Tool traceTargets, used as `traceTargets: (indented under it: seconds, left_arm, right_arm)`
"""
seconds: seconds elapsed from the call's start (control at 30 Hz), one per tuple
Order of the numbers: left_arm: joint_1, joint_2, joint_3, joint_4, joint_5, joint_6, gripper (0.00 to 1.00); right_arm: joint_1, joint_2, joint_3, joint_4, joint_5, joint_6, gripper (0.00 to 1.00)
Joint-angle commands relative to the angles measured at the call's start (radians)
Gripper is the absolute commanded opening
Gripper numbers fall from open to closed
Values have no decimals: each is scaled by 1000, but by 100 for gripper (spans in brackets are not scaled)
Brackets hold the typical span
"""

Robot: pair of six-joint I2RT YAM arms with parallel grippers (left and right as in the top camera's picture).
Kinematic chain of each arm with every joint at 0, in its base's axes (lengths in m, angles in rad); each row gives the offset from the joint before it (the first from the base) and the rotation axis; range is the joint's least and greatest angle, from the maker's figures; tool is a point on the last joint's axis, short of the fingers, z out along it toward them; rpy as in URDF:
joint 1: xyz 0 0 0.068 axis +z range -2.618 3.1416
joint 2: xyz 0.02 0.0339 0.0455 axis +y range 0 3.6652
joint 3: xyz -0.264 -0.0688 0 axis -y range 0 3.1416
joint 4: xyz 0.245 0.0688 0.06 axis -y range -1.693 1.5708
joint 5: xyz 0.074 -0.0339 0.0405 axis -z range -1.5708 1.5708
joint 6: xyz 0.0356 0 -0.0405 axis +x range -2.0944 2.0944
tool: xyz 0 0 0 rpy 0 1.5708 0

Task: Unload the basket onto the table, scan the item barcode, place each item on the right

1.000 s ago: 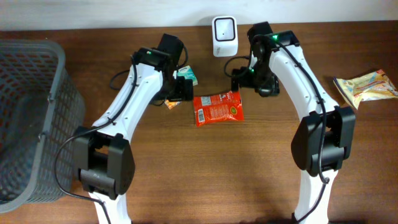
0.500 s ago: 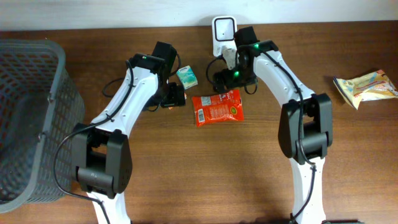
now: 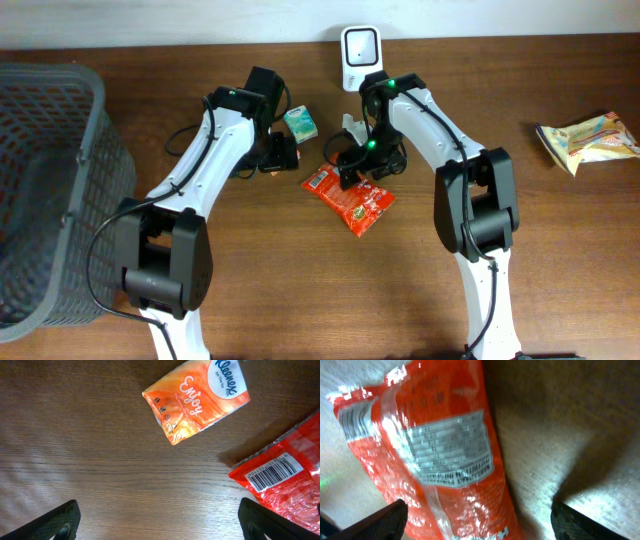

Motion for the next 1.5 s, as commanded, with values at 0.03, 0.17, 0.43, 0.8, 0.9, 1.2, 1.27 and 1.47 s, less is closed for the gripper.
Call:
traceTargets:
  seconds: [0.03,0.17,0.43,0.8,0.9,1.2,1.27,1.47]
  left_arm:
    - [-1,-27,-7,-6,-7,-9,99]
    - [-1,-27,-7,-8,-7,-9,99]
    - [-2,-27,-7,-9,-7,-9,99]
    - [-1,-27,-7,-5,-8,-9,99]
    - [-1,-27,-7,-4,-7,-9,99]
    - [-1,-27,-8,-29,-7,-9,99]
    - [-1,-27,-8,-31,-7,-9,99]
    - [-1,-27,-8,-34,-7,-9,99]
  right_arm:
    - [6,-2,-80,83,-101,-16,92]
    - [10,-1,-153,99,-162,-13,70]
    - [-29,-15,7,-42,-154,74,4]
    - [-69,-27,408,-417,761,600,4]
    - [-68,-23,253,-360,835,639,4]
    - [74,-21,158,-182,629,654,21]
    - [129,-21,157,-137,543,654,21]
    - [177,-24,299,-218,512,653,52]
